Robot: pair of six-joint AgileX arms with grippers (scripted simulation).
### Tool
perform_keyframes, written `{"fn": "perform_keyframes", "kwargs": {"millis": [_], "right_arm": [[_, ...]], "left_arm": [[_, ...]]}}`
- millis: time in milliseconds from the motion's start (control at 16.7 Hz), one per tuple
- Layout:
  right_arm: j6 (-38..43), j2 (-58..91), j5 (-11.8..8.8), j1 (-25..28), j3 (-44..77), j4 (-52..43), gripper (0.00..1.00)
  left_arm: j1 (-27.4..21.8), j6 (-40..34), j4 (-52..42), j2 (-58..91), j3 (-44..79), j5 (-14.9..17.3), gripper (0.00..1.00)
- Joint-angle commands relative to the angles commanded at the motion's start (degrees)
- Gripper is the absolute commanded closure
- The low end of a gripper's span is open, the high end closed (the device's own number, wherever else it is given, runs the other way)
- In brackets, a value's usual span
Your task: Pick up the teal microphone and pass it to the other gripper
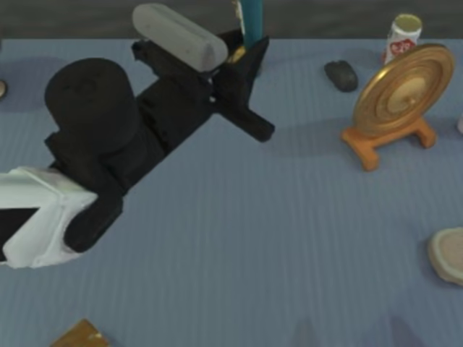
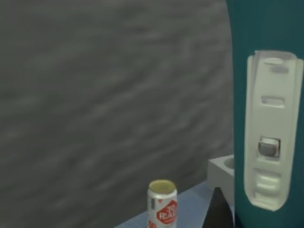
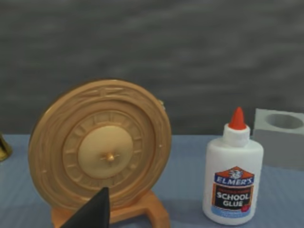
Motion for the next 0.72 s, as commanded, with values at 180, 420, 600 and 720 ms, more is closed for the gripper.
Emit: {"fn": "perform_keyframes", "kwargs": {"millis": [180, 420, 600, 720], "right_arm": [[-0.01, 0.08, -0.06, 0.03, 0.06, 0.04, 0.00], [-0.38, 6.23, -4.11, 2.19, 4.80, 2.88, 0.00], [-0.97, 17.07, -9.95, 5.20, 11.74, 7.01, 0.00], [-1.42, 26.35, -14.59, 7.59, 17.13, 10.16, 0.00]], "left_arm": [[0.00, 0.00, 0.00, 0.00, 0.00, 0.00, 1.00], [0.00, 0.00, 0.00, 0.00, 0.00, 0.00, 1.00], [0.00, 0.00, 0.00, 0.00, 0.00, 0.00, 1.00], [0.00, 0.00, 0.00, 0.00, 0.00, 0.00, 1.00]]}}
